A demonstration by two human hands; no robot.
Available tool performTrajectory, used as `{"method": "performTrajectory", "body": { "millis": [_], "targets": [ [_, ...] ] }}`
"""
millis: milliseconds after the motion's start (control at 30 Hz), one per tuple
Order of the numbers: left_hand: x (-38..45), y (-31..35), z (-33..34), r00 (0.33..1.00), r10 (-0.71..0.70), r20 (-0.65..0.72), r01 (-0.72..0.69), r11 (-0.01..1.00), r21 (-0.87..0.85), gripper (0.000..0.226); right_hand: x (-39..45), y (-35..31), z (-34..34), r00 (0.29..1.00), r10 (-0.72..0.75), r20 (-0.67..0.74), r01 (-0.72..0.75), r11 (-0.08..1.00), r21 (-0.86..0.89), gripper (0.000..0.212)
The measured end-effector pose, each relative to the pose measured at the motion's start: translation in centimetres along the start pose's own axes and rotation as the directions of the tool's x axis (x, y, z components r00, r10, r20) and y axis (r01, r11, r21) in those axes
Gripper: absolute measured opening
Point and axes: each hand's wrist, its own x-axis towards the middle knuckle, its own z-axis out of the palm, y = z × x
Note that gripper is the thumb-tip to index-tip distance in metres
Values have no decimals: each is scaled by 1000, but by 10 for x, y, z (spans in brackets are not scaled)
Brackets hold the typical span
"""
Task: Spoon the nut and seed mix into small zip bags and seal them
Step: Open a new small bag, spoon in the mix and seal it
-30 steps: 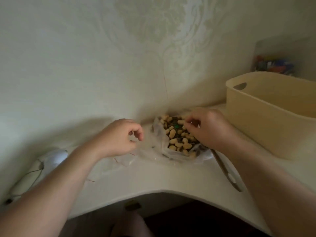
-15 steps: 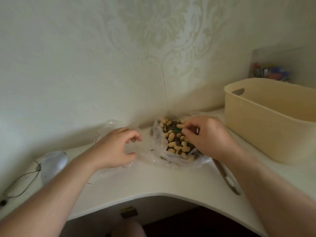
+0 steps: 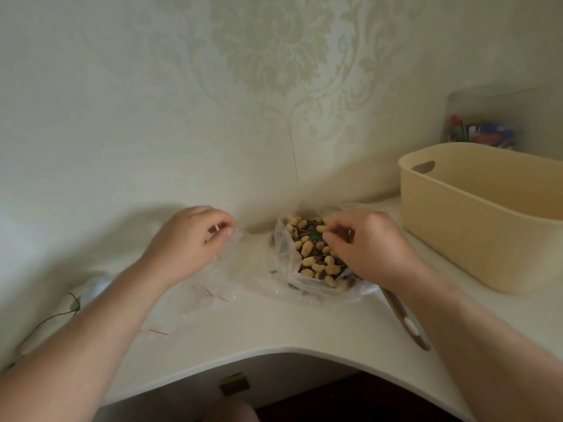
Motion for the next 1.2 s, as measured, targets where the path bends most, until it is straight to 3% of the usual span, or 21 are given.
{"method": "performTrajectory", "body": {
  "millis": [67, 133, 200, 333, 433, 533, 700, 833, 933, 1100, 1200],
  "targets": [
    [9, 19, -5, 987, -48, -155, 30, 993, -116, 8, 0, -2, 1, 999, 19, -27, -18, 998, 53, 8],
    [19, 45, -1, 968, -150, -203, 76, 940, -332, 16, 0, -5, 3, 996, 77, -39, -69, 984, 165, 8],
    [29, 69, 10, 962, -231, -144, 117, 829, -546, 28, 0, -7, 2, 989, 142, -31, -127, 949, 287, 7],
    [49, 104, 41, 960, -278, 38, 198, 575, -794, 42, 3, -9, -3, 980, 197, -30, -160, 869, 469, 18],
    [57, 123, 57, 953, -276, 127, 225, 359, -906, 38, 5, -9, -3, 975, 214, -51, -154, 829, 538, 25],
    [60, 129, 65, 948, -274, 165, 234, 244, -941, 31, 8, -4, 0, 968, 241, -62, -180, 849, 497, 18],
    [53, 117, 76, 955, -242, 173, 239, 276, -931, 31, 9, 1, -3, 977, 170, -126, -131, 954, 269, 8],
    [45, 105, 77, 965, -252, 71, 183, 455, -871, 30, 8, 0, -7, 965, 213, -155, -168, 951, 259, 8],
    [46, 99, 77, 974, -227, 13, 129, 506, -853, 31, 8, -2, -5, 948, 260, -185, -213, 947, 239, 11],
    [41, 109, 76, 996, -85, 36, 73, 480, -874, 30, 4, -10, 2, 959, 249, -135, -196, 927, 319, 7],
    [43, 110, 78, 987, -118, 106, 140, 336, -931, 28, 2, -10, 0, 964, 244, -103, -192, 911, 366, 8]
  ]
}}
